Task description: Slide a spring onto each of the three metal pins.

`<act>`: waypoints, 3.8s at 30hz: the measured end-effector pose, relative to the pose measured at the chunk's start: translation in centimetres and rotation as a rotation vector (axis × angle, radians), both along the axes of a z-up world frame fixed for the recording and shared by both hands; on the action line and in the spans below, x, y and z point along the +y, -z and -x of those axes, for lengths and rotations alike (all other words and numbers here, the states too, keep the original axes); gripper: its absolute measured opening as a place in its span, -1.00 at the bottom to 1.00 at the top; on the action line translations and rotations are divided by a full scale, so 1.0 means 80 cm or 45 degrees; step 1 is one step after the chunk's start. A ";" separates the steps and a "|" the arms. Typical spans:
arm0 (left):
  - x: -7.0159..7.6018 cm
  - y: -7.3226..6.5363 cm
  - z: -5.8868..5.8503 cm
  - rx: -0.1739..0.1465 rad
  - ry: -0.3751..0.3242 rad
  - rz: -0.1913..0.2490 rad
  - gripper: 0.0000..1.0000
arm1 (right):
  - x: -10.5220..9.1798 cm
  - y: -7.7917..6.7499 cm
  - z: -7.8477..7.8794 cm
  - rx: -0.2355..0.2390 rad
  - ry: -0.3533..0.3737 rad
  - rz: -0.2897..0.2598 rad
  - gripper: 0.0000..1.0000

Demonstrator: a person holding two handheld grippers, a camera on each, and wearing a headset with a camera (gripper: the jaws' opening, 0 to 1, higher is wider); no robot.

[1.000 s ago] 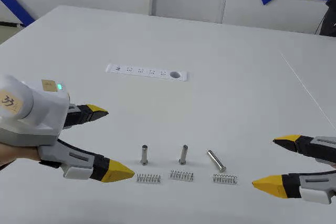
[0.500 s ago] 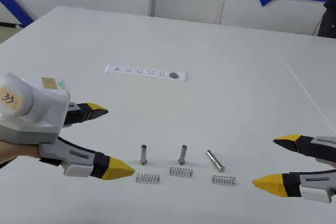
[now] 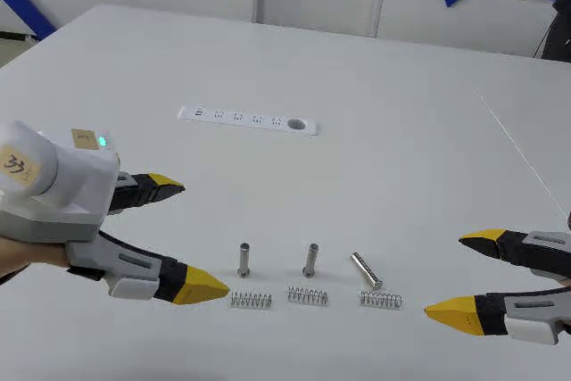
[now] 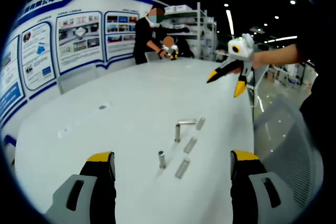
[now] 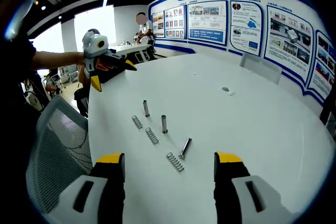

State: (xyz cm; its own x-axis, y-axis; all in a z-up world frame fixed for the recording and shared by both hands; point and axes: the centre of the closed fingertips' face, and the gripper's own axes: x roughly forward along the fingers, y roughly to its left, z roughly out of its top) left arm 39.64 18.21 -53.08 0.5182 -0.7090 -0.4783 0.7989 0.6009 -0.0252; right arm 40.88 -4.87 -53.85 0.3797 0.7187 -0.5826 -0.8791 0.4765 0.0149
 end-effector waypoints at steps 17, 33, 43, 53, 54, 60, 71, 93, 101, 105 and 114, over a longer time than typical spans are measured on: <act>0.003 0.017 0.002 0.048 -0.008 0.007 0.84 | 0.020 0.019 -0.012 0.047 -0.036 -0.006 0.33; 0.004 0.030 0.002 0.076 -0.022 0.018 0.82 | 0.042 0.038 -0.022 0.081 -0.085 0.006 0.26; 0.004 0.038 0.003 0.093 -0.027 0.029 0.80 | 0.046 0.051 -0.025 0.125 -0.082 0.014 0.10; 0.007 0.046 0.006 0.113 -0.040 0.029 0.79 | 0.054 0.064 -0.033 0.147 -0.090 0.036 0.06; 0.007 0.047 0.006 0.118 -0.042 0.028 0.79 | 0.054 0.066 -0.036 0.145 -0.080 0.040 0.03; 0.007 0.050 0.003 0.123 -0.057 0.045 0.79 | 0.056 0.072 -0.056 0.146 -0.008 0.035 -0.10; 0.004 0.052 0.002 0.138 -0.073 0.075 0.78 | 0.063 0.101 -0.081 0.150 0.049 0.115 -0.16; 0.014 0.065 0.010 0.165 -0.099 0.044 0.76 | 0.070 0.150 -0.114 0.204 0.223 0.241 -0.49; 0.015 0.061 0.010 0.163 -0.097 0.060 0.76 | 0.074 0.152 -0.115 0.228 0.321 0.245 -0.58; 0.017 0.059 0.007 0.156 -0.114 0.069 0.75 | 0.070 0.153 -0.119 0.212 0.377 0.282 -0.71; 0.015 0.062 0.009 0.158 -0.118 0.075 0.74 | 0.071 0.153 -0.114 0.231 0.398 0.296 -0.81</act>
